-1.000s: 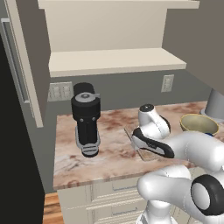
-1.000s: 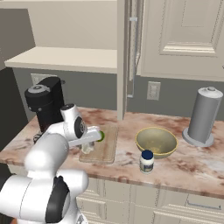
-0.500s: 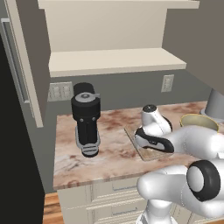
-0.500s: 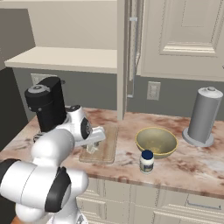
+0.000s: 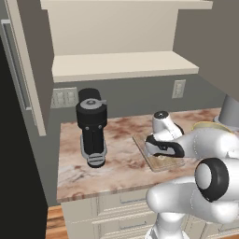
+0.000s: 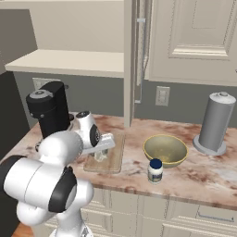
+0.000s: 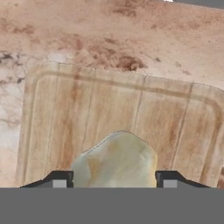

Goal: Open the cabinet. Place the bowl and condiment on the counter. Then place the lime and garlic on the cutting board.

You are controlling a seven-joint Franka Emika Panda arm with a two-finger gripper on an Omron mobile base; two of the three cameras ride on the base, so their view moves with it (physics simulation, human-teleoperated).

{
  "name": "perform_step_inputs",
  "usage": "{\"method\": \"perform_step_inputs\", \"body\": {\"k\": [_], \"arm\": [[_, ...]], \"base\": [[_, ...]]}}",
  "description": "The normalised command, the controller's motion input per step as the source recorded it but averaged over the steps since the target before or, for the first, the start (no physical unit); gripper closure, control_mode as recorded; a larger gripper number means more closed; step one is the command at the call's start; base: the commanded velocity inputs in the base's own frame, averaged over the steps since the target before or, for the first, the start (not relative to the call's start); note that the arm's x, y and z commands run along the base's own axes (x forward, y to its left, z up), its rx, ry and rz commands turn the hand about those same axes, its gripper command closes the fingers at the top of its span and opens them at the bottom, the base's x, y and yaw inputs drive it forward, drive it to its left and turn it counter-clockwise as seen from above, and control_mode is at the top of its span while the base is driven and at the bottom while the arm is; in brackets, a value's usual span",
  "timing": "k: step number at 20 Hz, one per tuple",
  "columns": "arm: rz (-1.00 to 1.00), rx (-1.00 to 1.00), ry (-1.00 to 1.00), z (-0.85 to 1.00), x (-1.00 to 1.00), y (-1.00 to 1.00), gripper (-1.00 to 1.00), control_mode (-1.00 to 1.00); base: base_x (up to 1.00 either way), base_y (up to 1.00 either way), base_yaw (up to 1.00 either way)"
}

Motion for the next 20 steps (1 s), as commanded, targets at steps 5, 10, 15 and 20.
{"method": "perform_step_inputs", "body": {"k": [5, 10, 15, 20], "arm": [[0.02, 0.01, -0.05, 0.00, 0.04, -0.04, -1.00, -1.00], [0.01, 0.01, -0.03, 0.25, -0.21, 0.00, -1.00, -1.00], [0.00, 0.00, 0.00, 0.45, -0.21, 0.00, -1.00, -1.00], [0.00, 0.00, 0.00, 0.56, -0.16, 0.00, -1.00, -1.00]], "base": [[0.00, 0.00, 0.00], [0.00, 0.00, 0.00], [0.00, 0.00, 0.00], [0.00, 0.00, 0.00]]}}
